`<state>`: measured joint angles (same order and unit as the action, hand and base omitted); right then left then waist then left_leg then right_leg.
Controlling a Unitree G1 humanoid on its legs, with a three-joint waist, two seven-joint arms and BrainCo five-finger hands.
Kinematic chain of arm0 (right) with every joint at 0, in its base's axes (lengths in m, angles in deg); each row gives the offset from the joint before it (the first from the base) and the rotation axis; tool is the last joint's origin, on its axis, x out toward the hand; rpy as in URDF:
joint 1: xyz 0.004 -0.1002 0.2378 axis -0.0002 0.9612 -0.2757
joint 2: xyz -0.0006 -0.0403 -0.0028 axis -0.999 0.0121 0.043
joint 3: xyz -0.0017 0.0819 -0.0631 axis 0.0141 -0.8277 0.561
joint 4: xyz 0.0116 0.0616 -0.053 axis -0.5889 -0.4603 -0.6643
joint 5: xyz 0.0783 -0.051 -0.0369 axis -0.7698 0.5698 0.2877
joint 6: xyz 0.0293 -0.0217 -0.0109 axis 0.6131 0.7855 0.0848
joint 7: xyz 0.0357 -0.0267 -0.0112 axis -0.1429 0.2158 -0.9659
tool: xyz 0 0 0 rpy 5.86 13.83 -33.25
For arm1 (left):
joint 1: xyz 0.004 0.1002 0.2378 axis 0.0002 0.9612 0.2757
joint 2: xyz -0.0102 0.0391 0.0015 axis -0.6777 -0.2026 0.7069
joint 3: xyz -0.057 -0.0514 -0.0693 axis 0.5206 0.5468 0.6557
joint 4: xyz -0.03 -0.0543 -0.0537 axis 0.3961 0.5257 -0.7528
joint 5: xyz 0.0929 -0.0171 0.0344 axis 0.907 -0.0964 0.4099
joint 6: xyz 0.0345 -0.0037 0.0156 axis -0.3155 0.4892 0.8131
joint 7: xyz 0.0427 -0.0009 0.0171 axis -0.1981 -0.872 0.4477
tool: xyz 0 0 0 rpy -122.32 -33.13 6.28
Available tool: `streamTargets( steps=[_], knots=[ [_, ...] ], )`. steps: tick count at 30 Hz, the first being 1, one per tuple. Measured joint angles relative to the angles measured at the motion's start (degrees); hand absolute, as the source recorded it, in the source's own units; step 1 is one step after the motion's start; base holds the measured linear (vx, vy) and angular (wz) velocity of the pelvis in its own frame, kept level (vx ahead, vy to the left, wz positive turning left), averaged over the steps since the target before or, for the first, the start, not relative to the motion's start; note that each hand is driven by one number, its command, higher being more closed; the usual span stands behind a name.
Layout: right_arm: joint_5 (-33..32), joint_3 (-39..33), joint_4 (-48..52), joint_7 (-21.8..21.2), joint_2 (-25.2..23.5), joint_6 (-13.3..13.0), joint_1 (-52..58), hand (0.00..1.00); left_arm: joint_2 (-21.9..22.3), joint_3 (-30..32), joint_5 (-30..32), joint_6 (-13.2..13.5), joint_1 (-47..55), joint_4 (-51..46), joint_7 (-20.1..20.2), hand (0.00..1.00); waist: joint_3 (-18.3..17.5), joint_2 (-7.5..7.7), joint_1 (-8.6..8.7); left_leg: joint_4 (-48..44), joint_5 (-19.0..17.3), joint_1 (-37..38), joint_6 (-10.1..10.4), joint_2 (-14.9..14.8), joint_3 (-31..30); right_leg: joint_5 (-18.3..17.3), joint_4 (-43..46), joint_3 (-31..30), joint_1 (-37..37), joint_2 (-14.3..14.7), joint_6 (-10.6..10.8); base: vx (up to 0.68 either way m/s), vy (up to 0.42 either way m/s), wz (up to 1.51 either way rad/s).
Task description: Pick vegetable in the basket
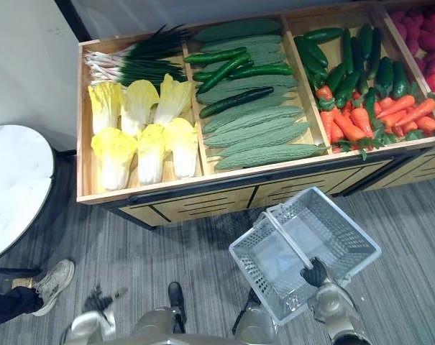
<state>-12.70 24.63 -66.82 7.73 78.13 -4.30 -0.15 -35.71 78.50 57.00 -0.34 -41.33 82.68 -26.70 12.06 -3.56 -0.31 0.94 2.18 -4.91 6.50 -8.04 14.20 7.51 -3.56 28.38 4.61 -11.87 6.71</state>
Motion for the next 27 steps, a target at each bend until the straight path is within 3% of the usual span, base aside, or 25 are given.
streamTargets(
  steps=[4,11,17,20,27],
  knots=[
    [-2.1,-6.2,-4.8,1.7,-1.5,0.4,0.1,1.0,0.7,0.6,1.3,3.9,1.1,-20.8,-4.5,0.0,0.0,-0.01,-0.12,0.7,0.5,-0.1,-0.7,0.9,-1.1,0.0,0.4,0.8,-0.1,-0.8,0.0,0.01,0.041,0.14],
    [-2.6,-9.2,-9.2,2.5,-2.2,0.8,0.4,1.0,2.1,0.9,5.9,6.0,-0.1,-35.6,-9.4,0.0,0.0,0.01,0.41,0.9,0.4,0.2,-1.0,0.9,-1.1,0.0,0.6,0.2,0.1,-0.6,-0.1,0.04,0.01,-0.03],
    [-2.6,-9.1,-9.6,2.5,-2.6,0.8,0.4,1.0,1.4,1.2,7.4,6.4,-1.8,-38.0,-11.8,0.0,-0.1,0.51,1.18,0.9,0.1,1.0,-1.1,0.6,-0.4,-0.2,1.1,-0.9,0.1,-0.2,-0.4,0.02,0.001,-0.09],
    [-2.5,-8.5,-9.6,2.5,-3.1,0.8,-0.3,1.0,-1.2,1.4,8.0,6.4,-2.5,-36.6,-12.7,0.0,-0.4,1.22,1.54,0.8,-0.1,1.4,-0.9,0.2,1.1,-0.4,1.7,-2.9,1.2,0.0,-0.8,-0.01,0.003,-0.26],
    [-2.4,-7.6,-9.5,2.5,-3.0,0.9,-1.3,1.0,-4.4,4.0,8.9,4.0,-11.2,-22.4,-13.1,0.0,0.0,2.24,2.02,0.9,-0.1,1.0,-0.8,0.1,3.6,-0.4,1.7,-6.3,3.6,0.4,-1.3,-0.01,0.006,-0.19]
  ],
)
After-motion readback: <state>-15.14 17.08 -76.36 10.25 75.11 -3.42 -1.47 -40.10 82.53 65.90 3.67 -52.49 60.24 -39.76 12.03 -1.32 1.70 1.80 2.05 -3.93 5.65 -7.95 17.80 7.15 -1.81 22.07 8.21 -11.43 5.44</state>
